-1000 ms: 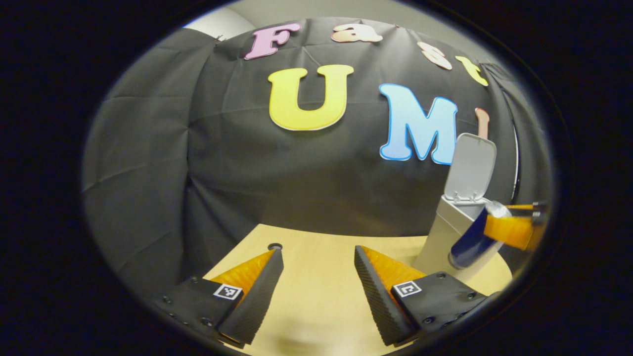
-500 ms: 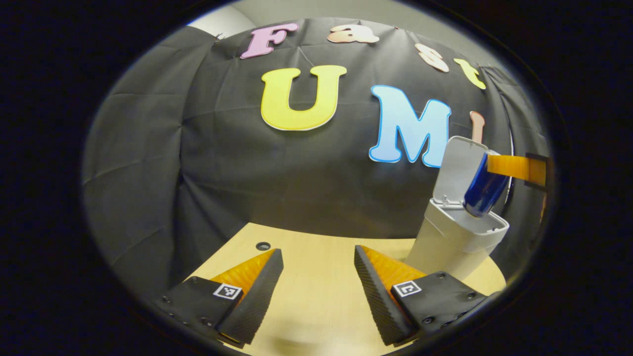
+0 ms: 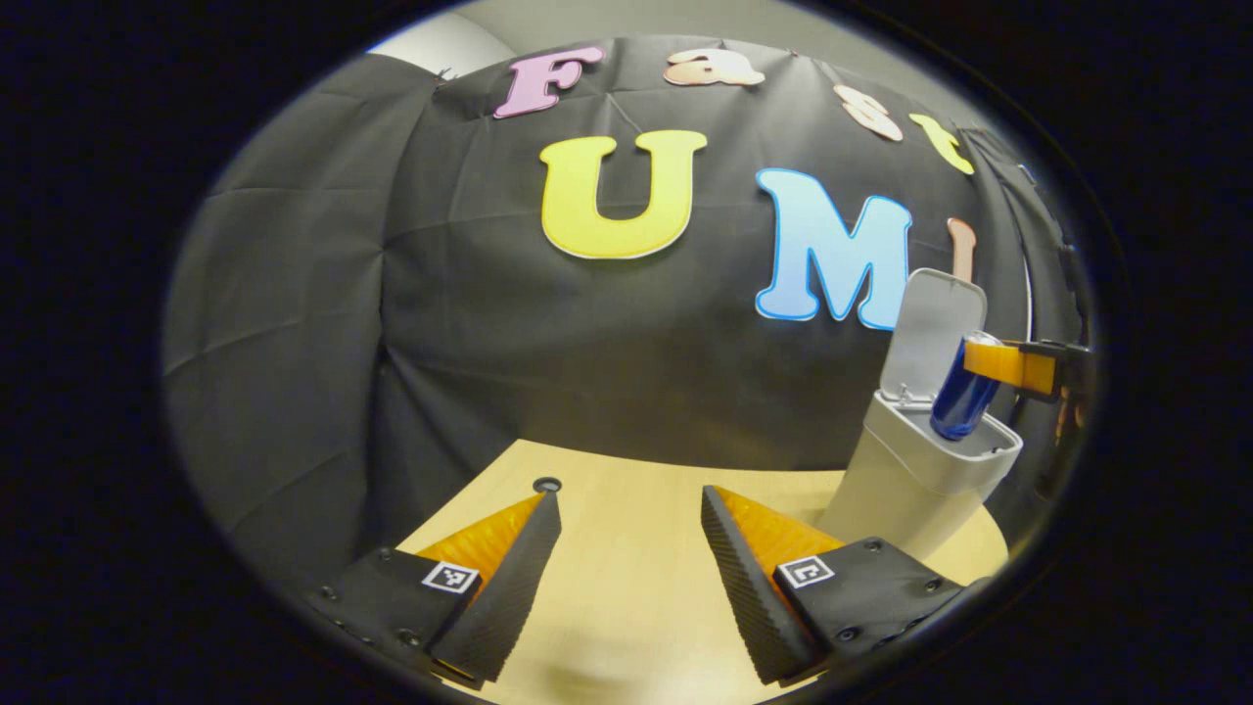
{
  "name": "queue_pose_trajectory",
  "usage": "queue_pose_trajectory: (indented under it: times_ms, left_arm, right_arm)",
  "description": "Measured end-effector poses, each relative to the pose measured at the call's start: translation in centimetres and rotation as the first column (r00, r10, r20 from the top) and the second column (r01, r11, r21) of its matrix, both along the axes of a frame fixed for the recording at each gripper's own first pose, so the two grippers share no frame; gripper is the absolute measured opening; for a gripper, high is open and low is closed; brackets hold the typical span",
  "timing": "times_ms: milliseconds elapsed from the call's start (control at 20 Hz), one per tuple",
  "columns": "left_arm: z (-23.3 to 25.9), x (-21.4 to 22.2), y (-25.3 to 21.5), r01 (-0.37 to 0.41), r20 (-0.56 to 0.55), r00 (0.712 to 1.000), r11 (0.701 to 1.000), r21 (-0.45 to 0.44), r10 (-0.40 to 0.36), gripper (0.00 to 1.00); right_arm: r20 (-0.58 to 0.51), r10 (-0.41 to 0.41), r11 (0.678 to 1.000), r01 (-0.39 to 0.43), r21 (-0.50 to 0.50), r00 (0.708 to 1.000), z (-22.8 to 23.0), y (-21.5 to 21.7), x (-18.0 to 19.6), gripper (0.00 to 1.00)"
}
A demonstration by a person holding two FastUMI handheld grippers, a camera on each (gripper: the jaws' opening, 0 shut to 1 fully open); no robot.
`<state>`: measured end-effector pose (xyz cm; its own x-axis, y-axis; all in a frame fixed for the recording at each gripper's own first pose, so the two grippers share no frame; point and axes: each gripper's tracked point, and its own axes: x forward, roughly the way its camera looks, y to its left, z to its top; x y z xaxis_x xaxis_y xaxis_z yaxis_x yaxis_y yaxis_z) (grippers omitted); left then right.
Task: Press the lid of the desktop garbage bin to open it, pick up the crumpled paper on the desktop and throw it into the bin, then pick up the pop can on the desktop and drop it into the bin, and finally close the garbage bin lid.
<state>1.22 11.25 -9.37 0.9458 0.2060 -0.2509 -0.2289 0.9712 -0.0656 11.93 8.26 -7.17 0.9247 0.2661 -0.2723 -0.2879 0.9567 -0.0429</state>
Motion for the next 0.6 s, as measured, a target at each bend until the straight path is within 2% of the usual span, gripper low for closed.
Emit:
queue_pose_trajectory:
  times_ms: [250,600]
  left_arm:
    - [0.0,-0.1,0.5,-0.016,-0.003,1.000,1.000,0.010,0.016,0.95]
    - [-0.5,0.0,0.9,-0.032,-0.020,0.999,0.999,0.010,0.032,0.95]
  right_arm:
    - [-0.065,0.000,0.999,-0.003,-0.046,0.998,-4.0,-0.4,0.5,0.85]
    - [-0.154,-0.015,0.999,0.010,-0.034,0.988,-7.7,-1.0,0.4,0.85]
